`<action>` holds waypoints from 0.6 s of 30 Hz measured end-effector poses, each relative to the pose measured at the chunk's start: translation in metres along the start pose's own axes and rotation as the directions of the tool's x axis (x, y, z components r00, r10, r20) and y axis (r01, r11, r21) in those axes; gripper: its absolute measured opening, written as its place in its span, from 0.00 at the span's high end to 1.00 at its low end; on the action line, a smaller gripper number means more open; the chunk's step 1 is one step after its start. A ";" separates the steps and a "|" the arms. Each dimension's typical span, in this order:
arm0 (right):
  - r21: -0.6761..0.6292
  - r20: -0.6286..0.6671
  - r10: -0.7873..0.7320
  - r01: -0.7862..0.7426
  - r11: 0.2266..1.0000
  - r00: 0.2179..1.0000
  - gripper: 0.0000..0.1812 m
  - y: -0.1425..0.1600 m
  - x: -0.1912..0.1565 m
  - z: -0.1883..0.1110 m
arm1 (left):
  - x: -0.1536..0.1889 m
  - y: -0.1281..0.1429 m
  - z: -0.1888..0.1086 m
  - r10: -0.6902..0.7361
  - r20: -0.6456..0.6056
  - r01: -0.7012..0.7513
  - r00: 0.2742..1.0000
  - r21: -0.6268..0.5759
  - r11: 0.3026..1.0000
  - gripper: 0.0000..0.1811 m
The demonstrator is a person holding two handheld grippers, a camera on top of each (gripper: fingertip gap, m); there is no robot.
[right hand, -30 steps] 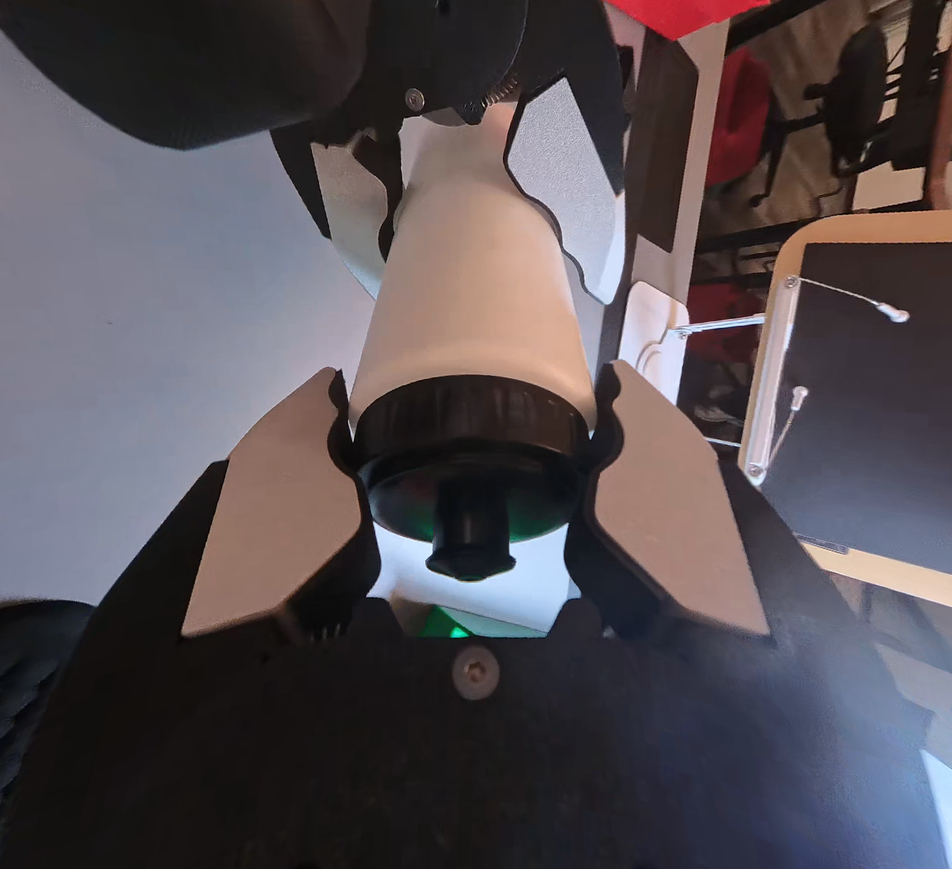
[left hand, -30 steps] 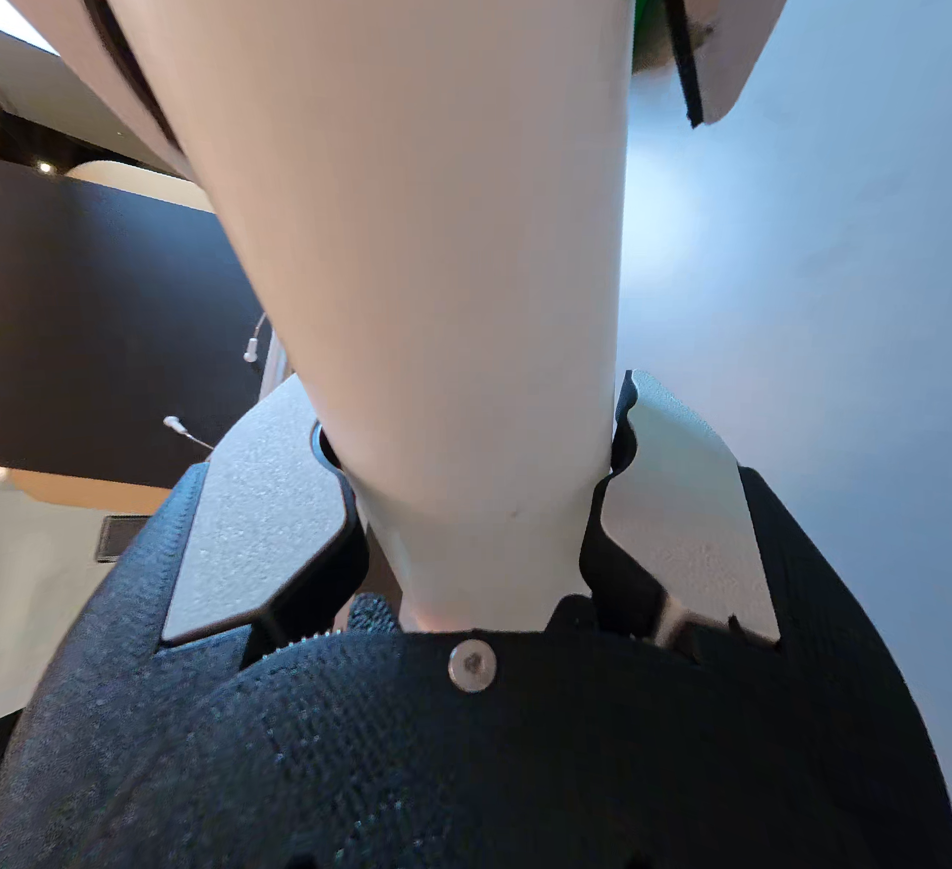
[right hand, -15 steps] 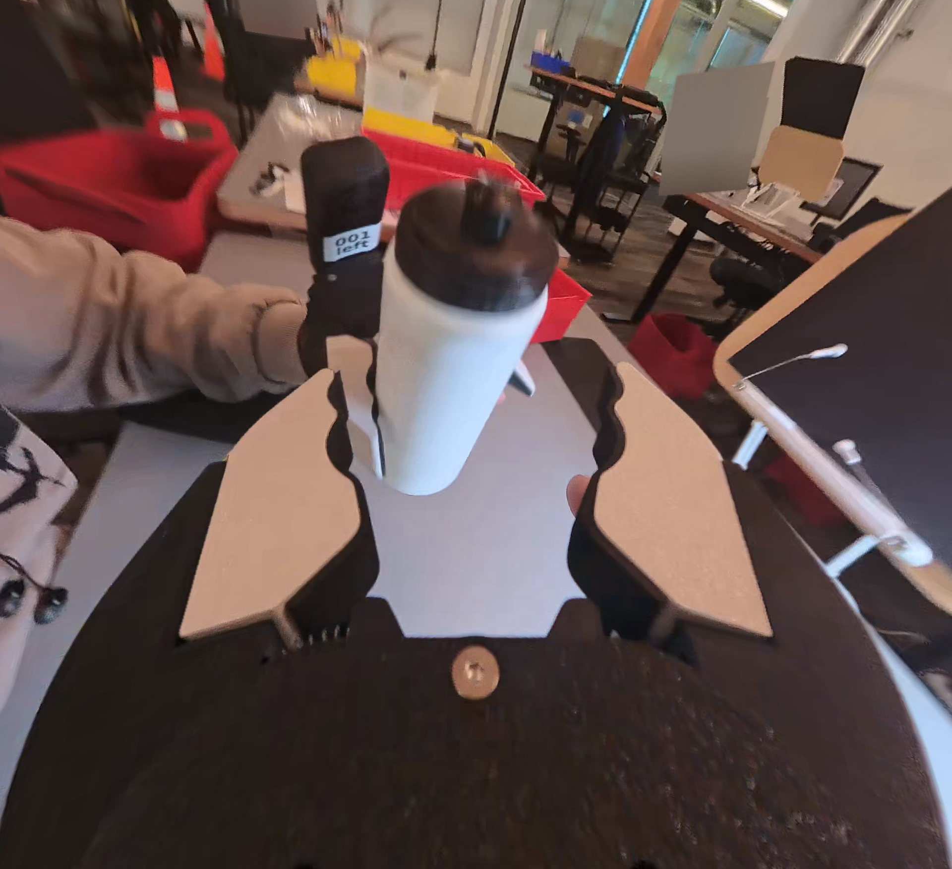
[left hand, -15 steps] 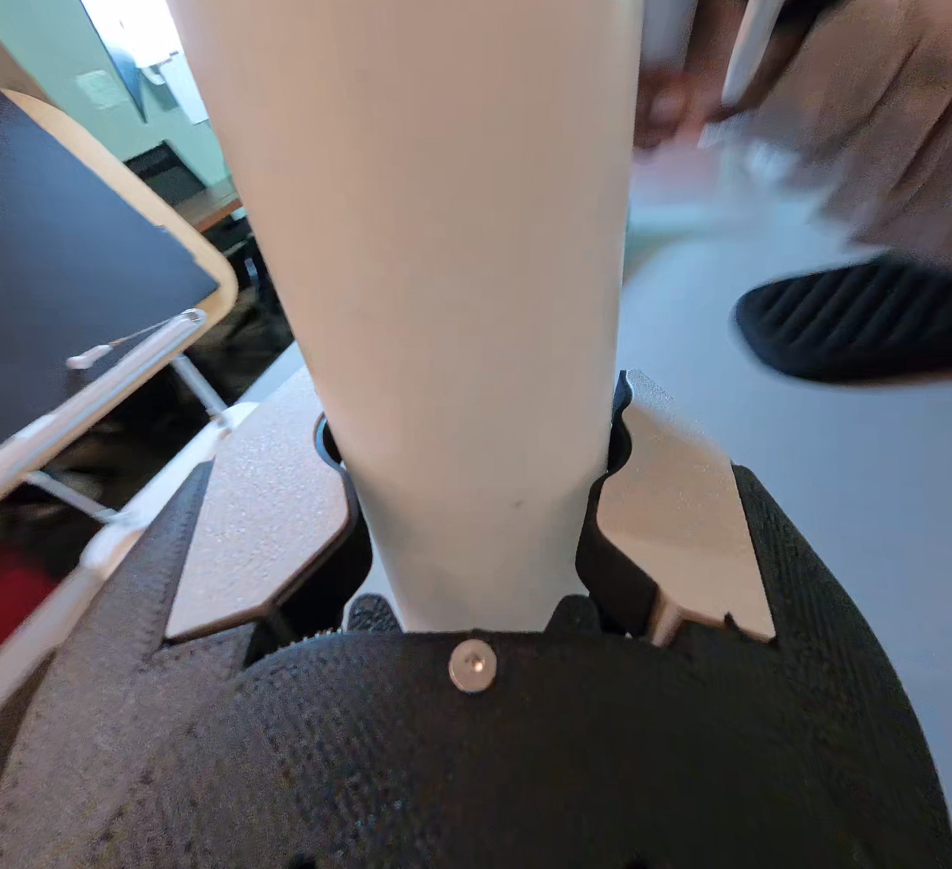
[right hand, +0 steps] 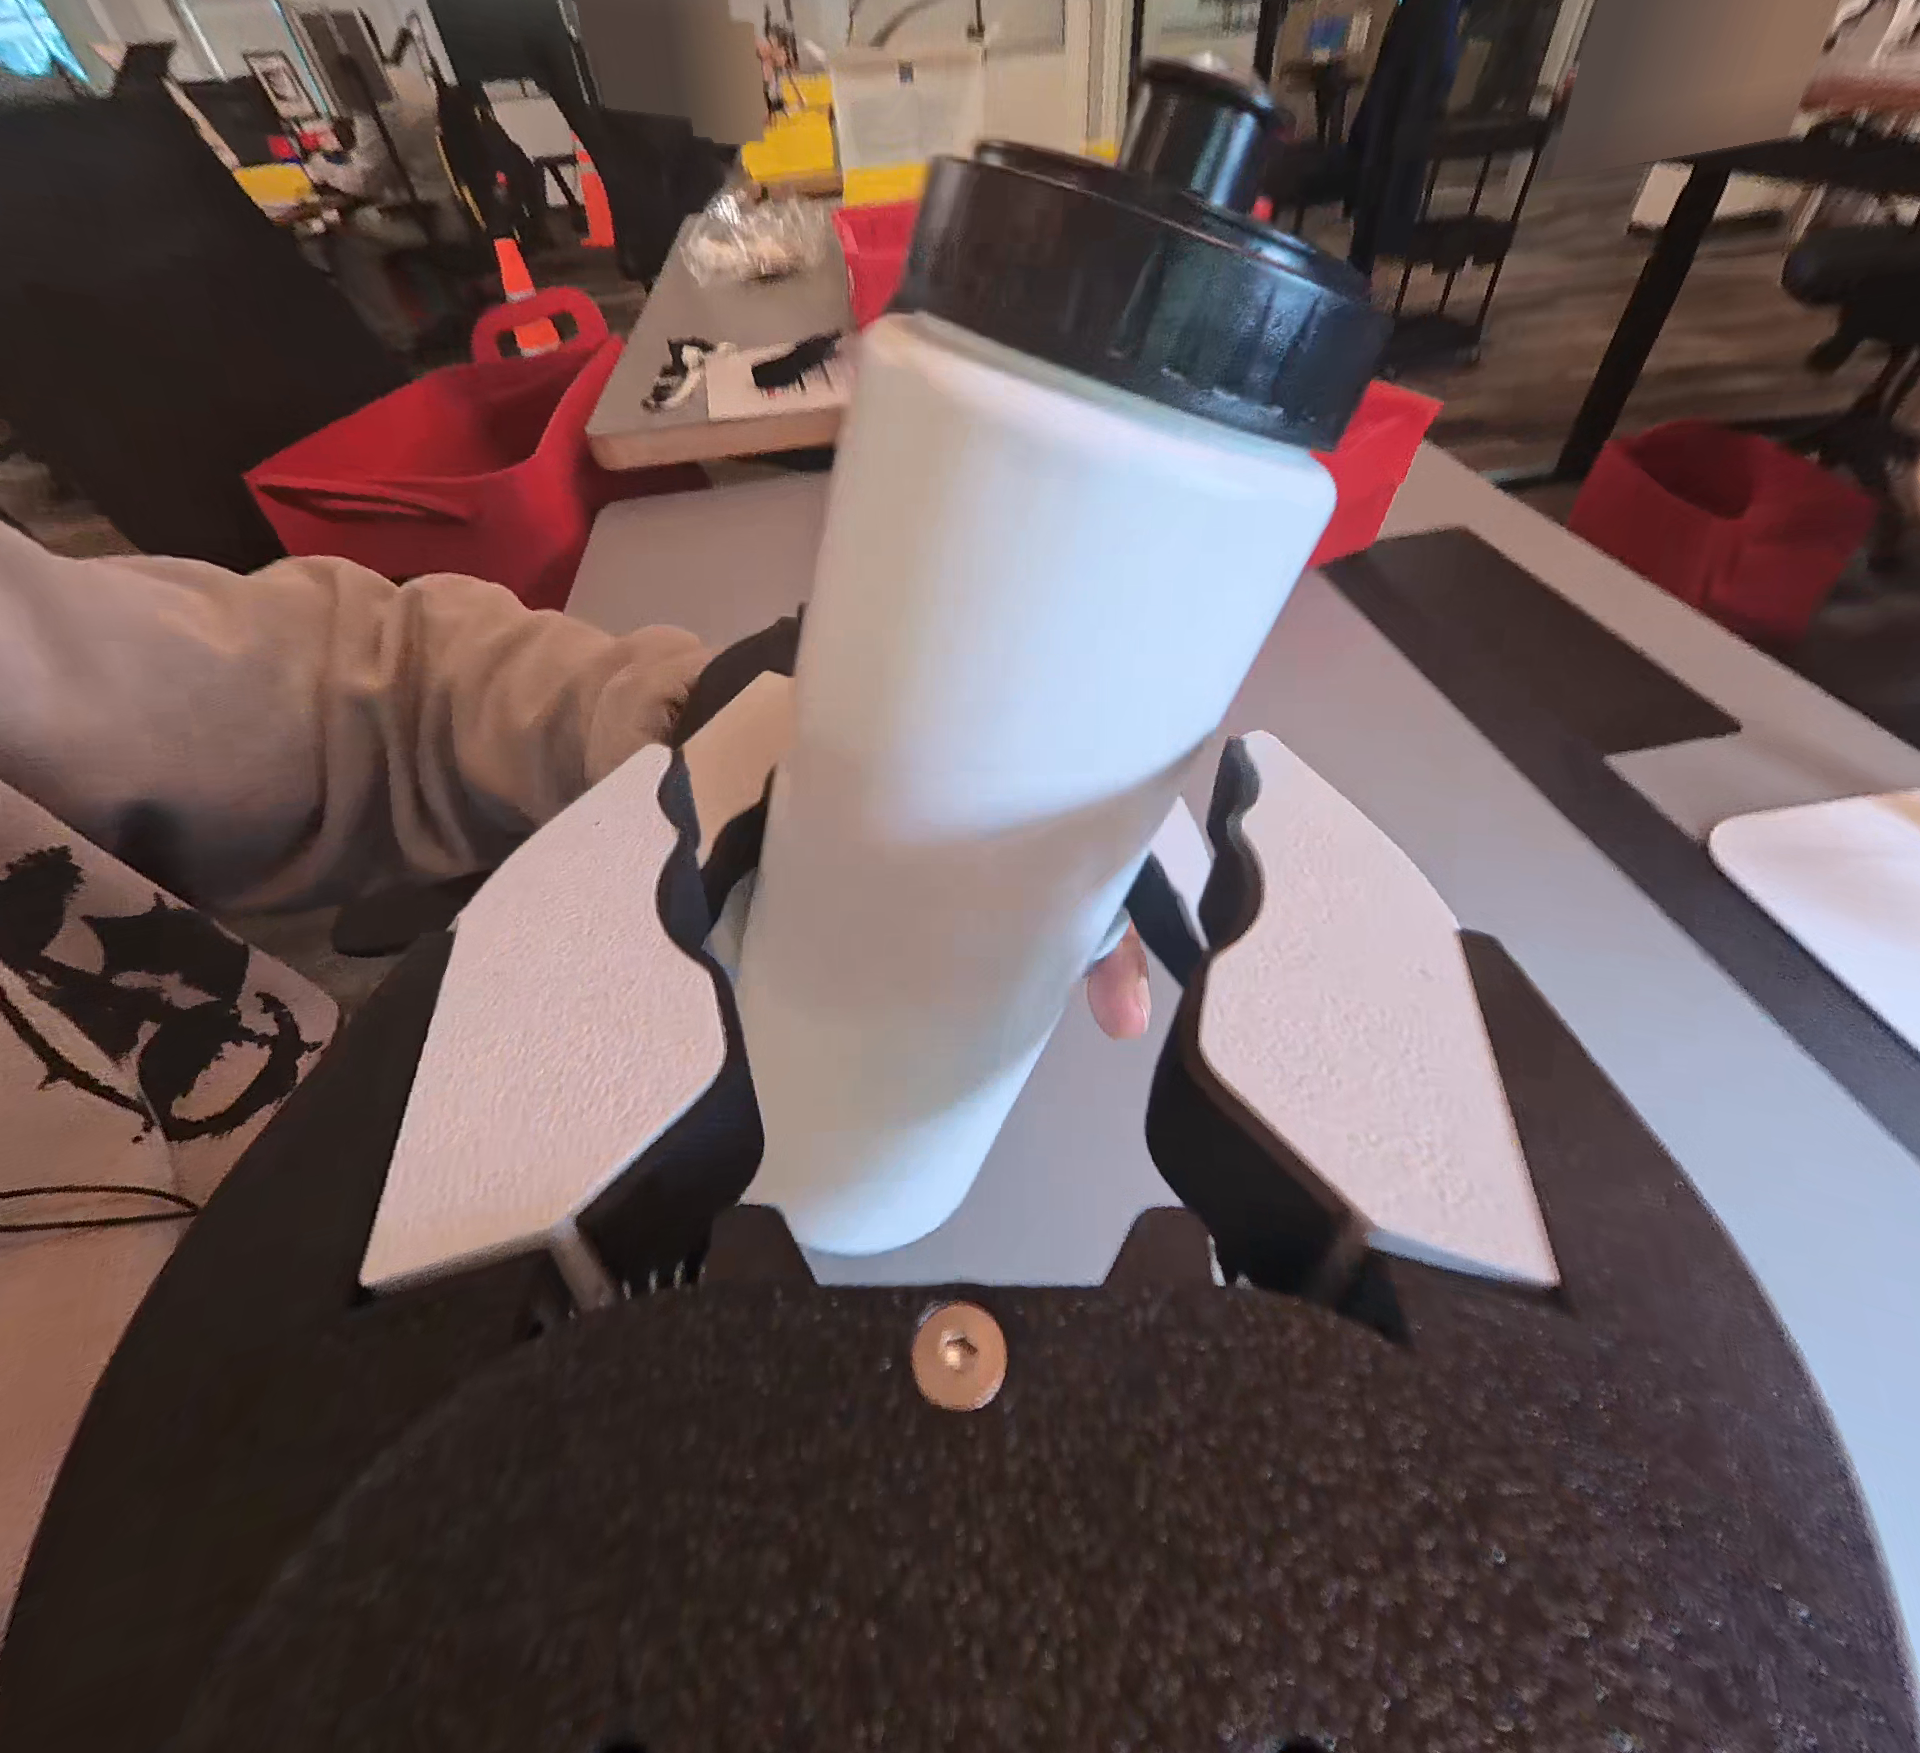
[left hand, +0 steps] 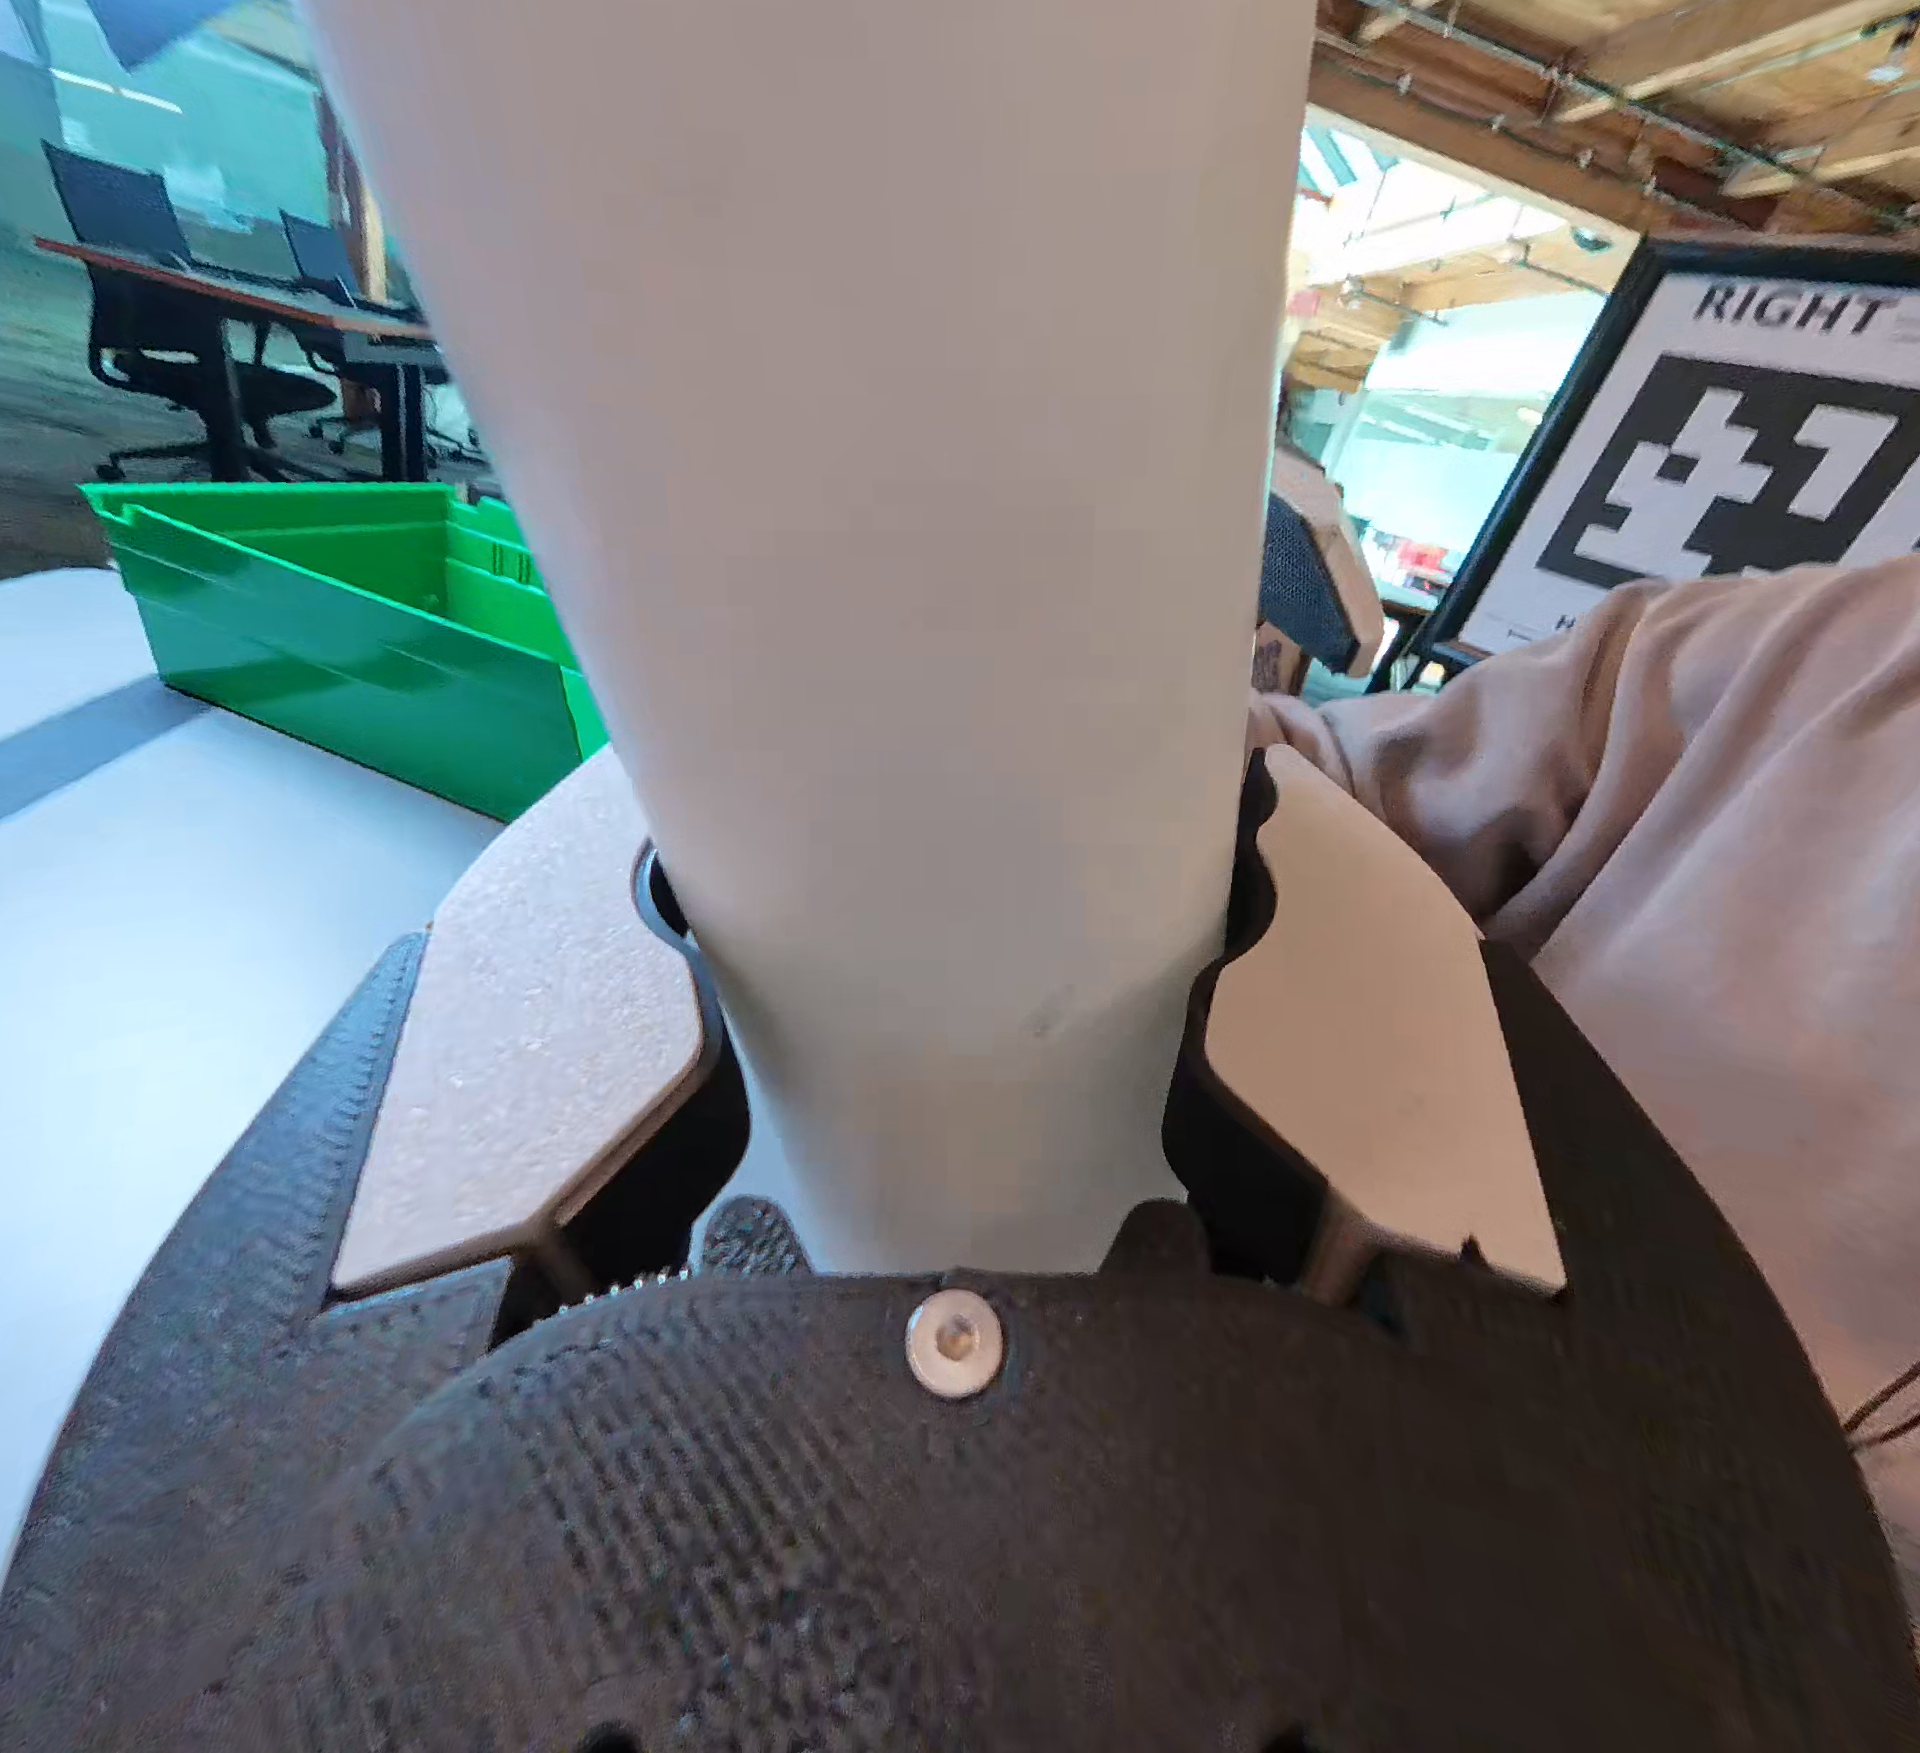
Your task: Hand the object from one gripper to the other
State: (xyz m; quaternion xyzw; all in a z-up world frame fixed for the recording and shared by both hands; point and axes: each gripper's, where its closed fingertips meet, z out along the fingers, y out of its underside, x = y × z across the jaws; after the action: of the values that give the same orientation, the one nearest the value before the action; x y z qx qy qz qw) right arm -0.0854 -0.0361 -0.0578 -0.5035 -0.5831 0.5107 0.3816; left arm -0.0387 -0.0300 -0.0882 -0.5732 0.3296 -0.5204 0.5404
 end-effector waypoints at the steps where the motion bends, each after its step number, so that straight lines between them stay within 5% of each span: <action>1: -0.031 0.003 0.017 -0.017 0.999 1.000 0.49 0.007 0.000 0.005 | 0.002 0.006 0.004 0.012 -0.003 -0.012 1.000 -0.030 0.999 0.43; 5: -0.114 0.050 0.039 -0.033 0.993 0.998 0.52 0.029 -0.006 0.012 | -0.002 0.032 0.015 0.125 0.065 -0.109 0.990 -0.203 0.973 0.43; 9: -0.145 -0.018 -0.050 0.047 0.988 0.999 0.52 0.033 -0.001 0.010 | -0.009 0.038 0.014 0.165 0.099 -0.136 0.981 -0.250 0.959 0.44; 13: -0.162 -0.172 -0.173 0.145 0.976 0.970 0.52 0.026 0.020 -0.004 | -0.022 0.021 0.002 0.122 0.174 -0.090 0.977 -0.182 0.979 0.46; 18: -0.306 -0.426 -0.433 0.324 0.895 0.794 0.52 0.024 0.062 -0.031 | -0.031 -0.020 -0.023 0.074 0.271 -0.056 0.960 -0.074 0.996 0.48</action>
State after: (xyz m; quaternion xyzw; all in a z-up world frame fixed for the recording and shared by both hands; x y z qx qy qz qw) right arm -0.0635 0.0307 -0.0800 -0.5256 -0.6107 0.2142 0.5523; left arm -0.0720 -0.0030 -0.0789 -0.6456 0.2875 -0.4072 0.5786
